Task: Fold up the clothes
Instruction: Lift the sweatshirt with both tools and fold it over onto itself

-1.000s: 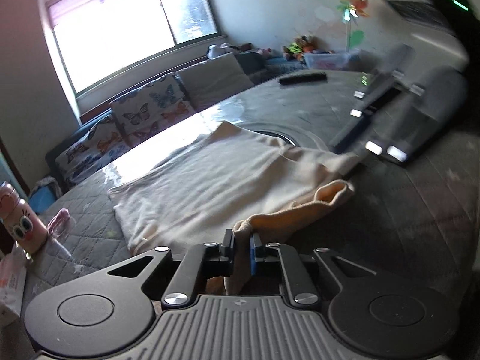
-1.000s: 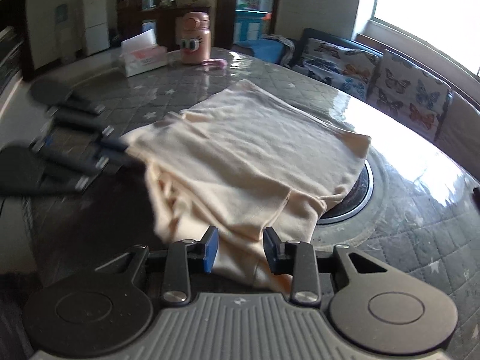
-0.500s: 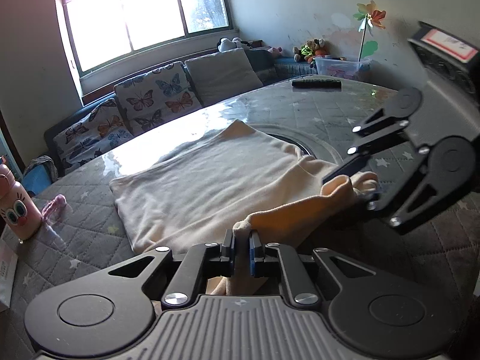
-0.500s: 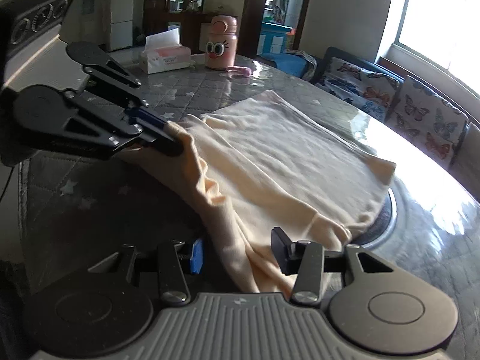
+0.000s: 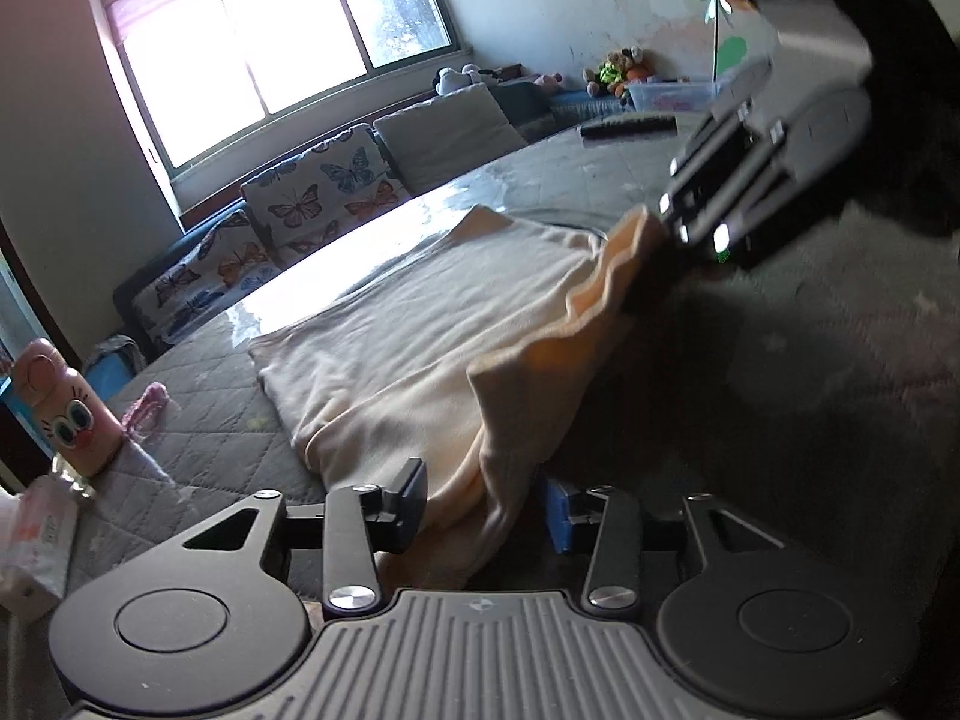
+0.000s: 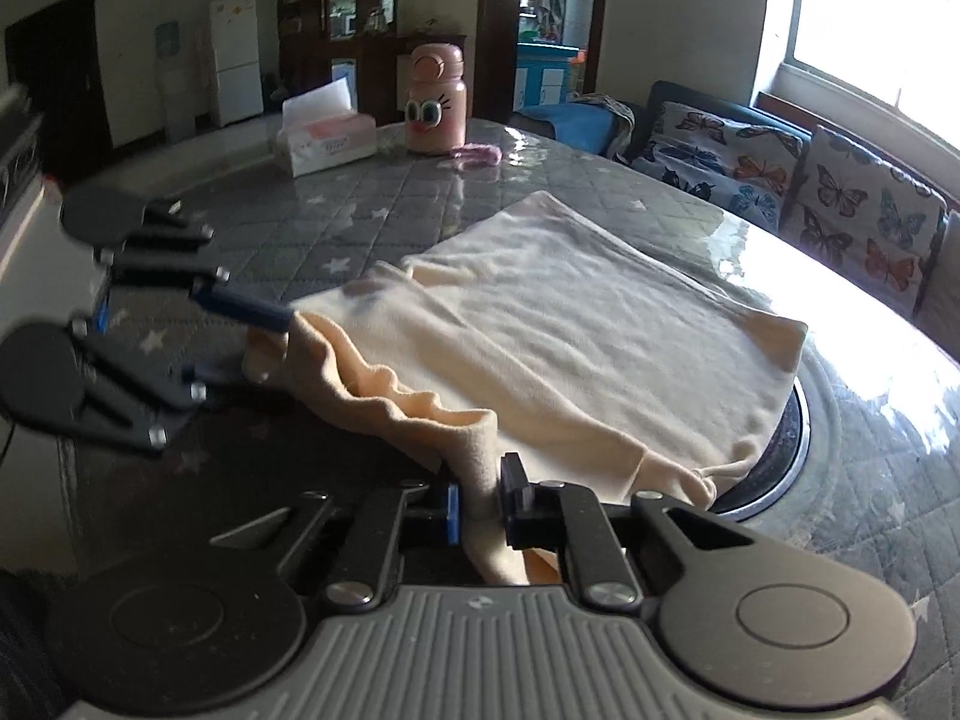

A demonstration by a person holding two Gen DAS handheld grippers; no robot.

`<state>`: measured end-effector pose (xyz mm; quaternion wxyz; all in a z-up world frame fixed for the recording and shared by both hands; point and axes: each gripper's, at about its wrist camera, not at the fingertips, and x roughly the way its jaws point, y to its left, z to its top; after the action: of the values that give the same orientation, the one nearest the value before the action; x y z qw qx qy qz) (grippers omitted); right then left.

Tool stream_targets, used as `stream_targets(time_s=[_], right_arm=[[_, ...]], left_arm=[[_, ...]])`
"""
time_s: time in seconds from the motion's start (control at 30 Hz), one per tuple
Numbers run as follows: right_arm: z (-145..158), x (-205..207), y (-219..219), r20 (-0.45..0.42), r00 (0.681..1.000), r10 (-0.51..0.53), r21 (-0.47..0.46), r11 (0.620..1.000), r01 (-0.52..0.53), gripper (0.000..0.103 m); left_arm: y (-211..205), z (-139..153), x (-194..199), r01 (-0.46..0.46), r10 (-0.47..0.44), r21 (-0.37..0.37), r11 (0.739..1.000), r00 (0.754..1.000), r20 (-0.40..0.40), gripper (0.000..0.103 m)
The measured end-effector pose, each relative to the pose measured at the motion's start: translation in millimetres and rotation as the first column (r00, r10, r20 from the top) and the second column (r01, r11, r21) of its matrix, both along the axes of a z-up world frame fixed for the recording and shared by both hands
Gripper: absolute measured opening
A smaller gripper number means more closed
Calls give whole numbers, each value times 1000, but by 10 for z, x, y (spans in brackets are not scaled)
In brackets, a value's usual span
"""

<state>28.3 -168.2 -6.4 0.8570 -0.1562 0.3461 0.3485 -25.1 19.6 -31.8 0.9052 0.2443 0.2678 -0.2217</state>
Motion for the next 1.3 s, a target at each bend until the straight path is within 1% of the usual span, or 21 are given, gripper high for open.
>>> stream_targets(time_s=[0.2,0.27,0.3,0.33,0.37,0.43,0.5,0.6,0.73,0.83,0.93,1.0,1.1,1.17,1.23,1.3], right_arm=[[99,19,-3,3,1000,-26,25,999,26,11],[105,18,-1,5,1000,-30,29,999,30,11],[107,11,-2,7,999,-33,32,999,32,11],[109,4,-4,9,999,-35,33,999,34,11],[112,-5,-7,12,999,-37,36,999,37,10],[125,-32,-19,23,999,-44,43,998,43,10],[155,-65,-35,32,998,-47,52,998,45,10],[214,-130,-65,43,998,-43,63,997,40,9],[328,-336,-144,46,999,-10,76,997,7,9],[418,-554,-210,28,999,21,88,996,-24,9],[532,-804,-279,10,998,59,104,993,-59,9],[598,-904,-311,-5,997,71,121,990,-70,9],[681,-955,-311,-6,997,83,121,989,-81,9],[713,-922,-297,1,997,83,119,989,-82,9],[719,-794,-278,5,998,69,116,991,-69,9],[716,-614,-254,-2,999,51,122,991,-50,9]], left_arm=[[5,-99,14,-9,7,68,998,999,37,44],[14,-114,29,-11,7,80,997,999,46,32],[23,-116,36,-9,5,81,997,999,44,27],[32,-114,43,-7,3,81,997,999,43,20],[44,-98,43,-2,-1,76,997,999,43,16],[64,-44,24,5,-9,64,998,999,51,13],[84,35,-24,8,-11,50,999,998,62,13],[134,176,-113,13,-14,14,1000,998,57,12],[187,337,-356,35,-35,-11,999,999,42,12],[213,458,-595,54,-53,-31,998,998,22,12],[251,577,-820,55,-55,-74,996,998,4,12],[278,642,-896,46,-47,-102,994,999,-7,12],[294,705,-862,33,-33,-112,993,999,2,12],[292,731,-746,15,-14,-120,993,1000,11,11],[301,747,-594,2,1,-129,992,1000,21,11],[297,747,-412,-8,12,-123,992,999,35,11]])
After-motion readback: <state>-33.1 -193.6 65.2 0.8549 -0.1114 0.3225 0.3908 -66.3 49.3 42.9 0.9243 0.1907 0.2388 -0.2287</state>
